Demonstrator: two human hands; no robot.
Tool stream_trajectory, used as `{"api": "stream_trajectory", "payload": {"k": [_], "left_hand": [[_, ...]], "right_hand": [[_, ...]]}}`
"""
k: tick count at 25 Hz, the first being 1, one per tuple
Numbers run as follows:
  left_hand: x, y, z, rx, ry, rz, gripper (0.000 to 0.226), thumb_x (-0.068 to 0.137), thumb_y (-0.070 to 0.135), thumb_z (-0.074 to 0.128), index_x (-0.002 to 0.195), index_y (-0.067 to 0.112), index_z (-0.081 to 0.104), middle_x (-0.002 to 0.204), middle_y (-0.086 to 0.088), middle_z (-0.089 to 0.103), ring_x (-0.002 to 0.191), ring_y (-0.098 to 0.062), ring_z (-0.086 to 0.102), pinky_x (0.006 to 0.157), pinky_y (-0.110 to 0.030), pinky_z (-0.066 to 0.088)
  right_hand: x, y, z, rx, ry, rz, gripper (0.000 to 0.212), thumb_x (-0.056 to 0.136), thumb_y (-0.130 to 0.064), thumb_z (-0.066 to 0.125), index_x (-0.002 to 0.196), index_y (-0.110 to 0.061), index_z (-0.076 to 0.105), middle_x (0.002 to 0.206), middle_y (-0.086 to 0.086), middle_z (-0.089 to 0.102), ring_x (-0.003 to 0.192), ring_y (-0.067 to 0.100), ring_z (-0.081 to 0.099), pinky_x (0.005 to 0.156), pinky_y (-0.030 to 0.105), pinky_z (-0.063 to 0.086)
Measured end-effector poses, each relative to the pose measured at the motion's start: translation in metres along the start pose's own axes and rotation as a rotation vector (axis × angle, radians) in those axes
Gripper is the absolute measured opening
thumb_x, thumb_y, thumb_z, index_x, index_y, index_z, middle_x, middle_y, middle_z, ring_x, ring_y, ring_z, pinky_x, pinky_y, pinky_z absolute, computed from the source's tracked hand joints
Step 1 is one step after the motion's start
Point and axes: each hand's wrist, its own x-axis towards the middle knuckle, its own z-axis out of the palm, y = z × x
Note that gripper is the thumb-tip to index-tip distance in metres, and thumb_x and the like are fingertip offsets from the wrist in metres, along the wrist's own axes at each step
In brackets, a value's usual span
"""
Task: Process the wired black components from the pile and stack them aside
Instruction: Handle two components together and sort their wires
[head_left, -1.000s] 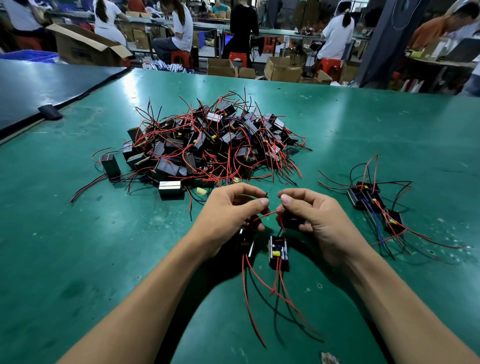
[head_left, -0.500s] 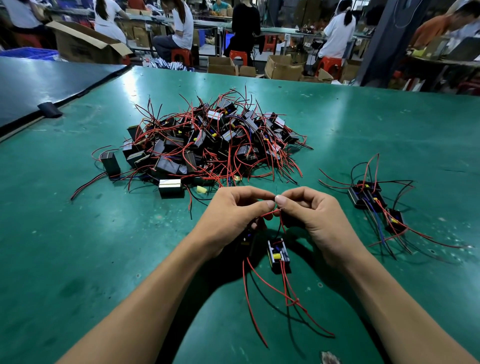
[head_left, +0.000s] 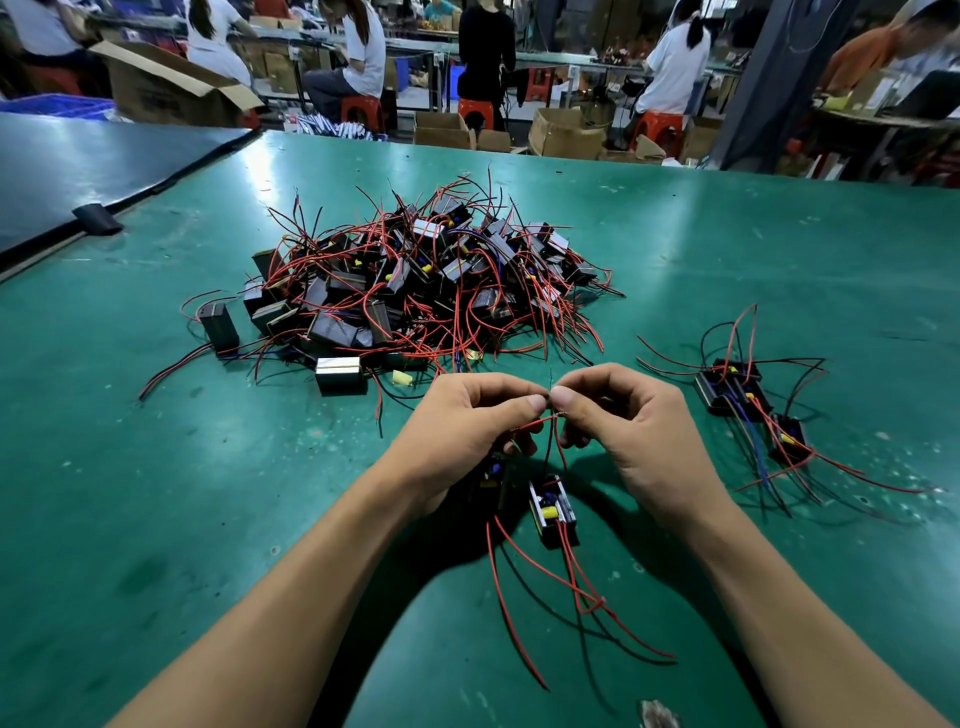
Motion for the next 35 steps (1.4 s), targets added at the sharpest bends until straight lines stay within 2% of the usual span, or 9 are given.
{"api": "stream_trajectory", "payload": {"k": [9,13,18,24,30,35], "left_hand": [[-0.001,0.003,0.0,-0.032,-0.015,-0.018,0.014,0.083,0.005,0.072,0.095,-0.002,0.073,0.072,-0.006,0.066,0.057,-0.012,0.055,0.059,-0.02,0.046],[-0.001,0.002,0.0,0.0,0.019,-0.022,0.014,0.081,0.008,0.075,0.092,-0.001,0.073,0.069,-0.002,0.067,0.056,-0.011,0.054,0.059,-0.022,0.045],[-0.002,0.004,-0.001,0.018,0.028,-0.033,0.013,0.085,0.01,0.073,0.094,0.001,0.072,0.076,-0.006,0.073,0.06,-0.008,0.061,0.053,-0.017,0.047],[-0.003,0.007,-0.005,0.067,0.026,-0.026,0.008,0.084,0.008,0.072,0.091,0.005,0.073,0.082,-0.01,0.076,0.076,-0.015,0.068,0.075,-0.025,0.052],[-0.005,0.01,-0.005,0.084,-0.008,-0.064,0.008,0.085,0.006,0.07,0.092,0.006,0.072,0.082,-0.007,0.075,0.076,-0.014,0.066,0.065,-0.019,0.051],[-0.004,0.01,-0.003,0.098,0.012,-0.096,0.007,0.087,0.008,0.068,0.092,0.009,0.072,0.077,-0.002,0.073,0.074,-0.016,0.063,0.071,-0.03,0.047]], "right_hand": [[0.0,0.004,-0.003,-0.139,-0.013,-0.047,0.006,0.091,-0.017,0.071,0.092,-0.023,0.073,0.077,-0.002,0.072,0.063,0.016,0.067,0.063,0.021,0.051],[0.0,0.004,-0.001,-0.215,0.0,-0.088,0.003,0.092,-0.018,0.071,0.091,-0.02,0.073,0.078,-0.002,0.072,0.062,0.015,0.066,0.063,0.026,0.053],[-0.001,0.002,-0.002,-0.256,-0.002,-0.106,0.007,0.092,-0.016,0.07,0.093,-0.022,0.074,0.076,-0.007,0.073,0.064,0.014,0.068,0.065,0.025,0.054],[-0.003,-0.003,-0.001,-0.417,0.009,-0.245,0.008,0.087,-0.013,0.076,0.092,-0.02,0.075,0.078,-0.01,0.072,0.06,0.013,0.067,0.059,0.019,0.051],[-0.002,0.0,-0.001,-0.418,0.042,-0.238,0.005,0.089,-0.014,0.075,0.091,-0.018,0.074,0.075,-0.011,0.071,0.059,0.011,0.067,0.059,0.014,0.049],[-0.001,0.004,0.001,-0.434,0.073,-0.256,0.005,0.089,-0.014,0.075,0.091,-0.019,0.074,0.077,-0.011,0.071,0.058,0.011,0.067,0.059,0.014,0.048]]}}
